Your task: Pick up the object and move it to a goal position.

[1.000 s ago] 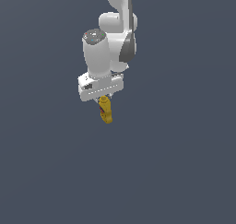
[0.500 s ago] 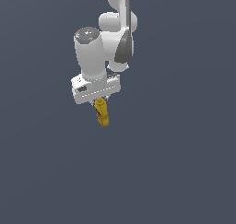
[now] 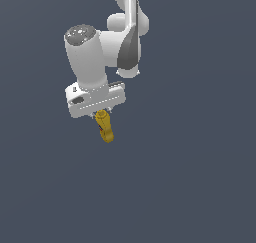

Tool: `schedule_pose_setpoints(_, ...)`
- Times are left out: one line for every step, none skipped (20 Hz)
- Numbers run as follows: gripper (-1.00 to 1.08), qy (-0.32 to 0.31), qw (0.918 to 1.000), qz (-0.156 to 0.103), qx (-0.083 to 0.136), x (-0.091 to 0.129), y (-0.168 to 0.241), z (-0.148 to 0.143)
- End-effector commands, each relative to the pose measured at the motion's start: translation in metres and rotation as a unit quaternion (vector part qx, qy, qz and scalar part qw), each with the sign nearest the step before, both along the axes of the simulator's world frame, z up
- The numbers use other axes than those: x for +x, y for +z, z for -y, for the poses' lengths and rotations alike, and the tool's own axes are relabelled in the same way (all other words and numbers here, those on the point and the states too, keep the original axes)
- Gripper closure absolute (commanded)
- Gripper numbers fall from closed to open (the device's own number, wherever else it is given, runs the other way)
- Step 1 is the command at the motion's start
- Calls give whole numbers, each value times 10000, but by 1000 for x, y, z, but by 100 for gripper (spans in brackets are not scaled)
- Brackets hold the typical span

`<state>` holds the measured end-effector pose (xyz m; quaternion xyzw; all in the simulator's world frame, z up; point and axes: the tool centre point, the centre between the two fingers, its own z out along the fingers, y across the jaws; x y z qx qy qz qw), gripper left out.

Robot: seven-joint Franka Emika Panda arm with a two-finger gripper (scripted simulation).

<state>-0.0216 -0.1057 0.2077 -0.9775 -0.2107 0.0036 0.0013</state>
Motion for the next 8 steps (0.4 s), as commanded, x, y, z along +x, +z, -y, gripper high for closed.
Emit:
schedule_pose_setpoints(108, 2, 10000, 39, -5, 8, 8, 3)
schedule_pose_setpoints(108, 2, 10000, 39, -5, 10, 9, 4)
schedule_pose_setpoints(108, 2, 10000, 39, -5, 11, 9, 5)
schedule_pose_setpoints(108, 2, 10000, 39, -5, 13, 10, 5)
schedule_pose_setpoints(108, 2, 10000, 39, -5, 13, 10, 6)
schedule_pose_setpoints(108, 2, 10000, 39, -5, 14, 11, 6)
schedule_pose_setpoints(108, 2, 10000, 39, -5, 14, 11, 6)
schedule_pose_setpoints(108, 2, 10000, 39, -5, 14, 11, 6)
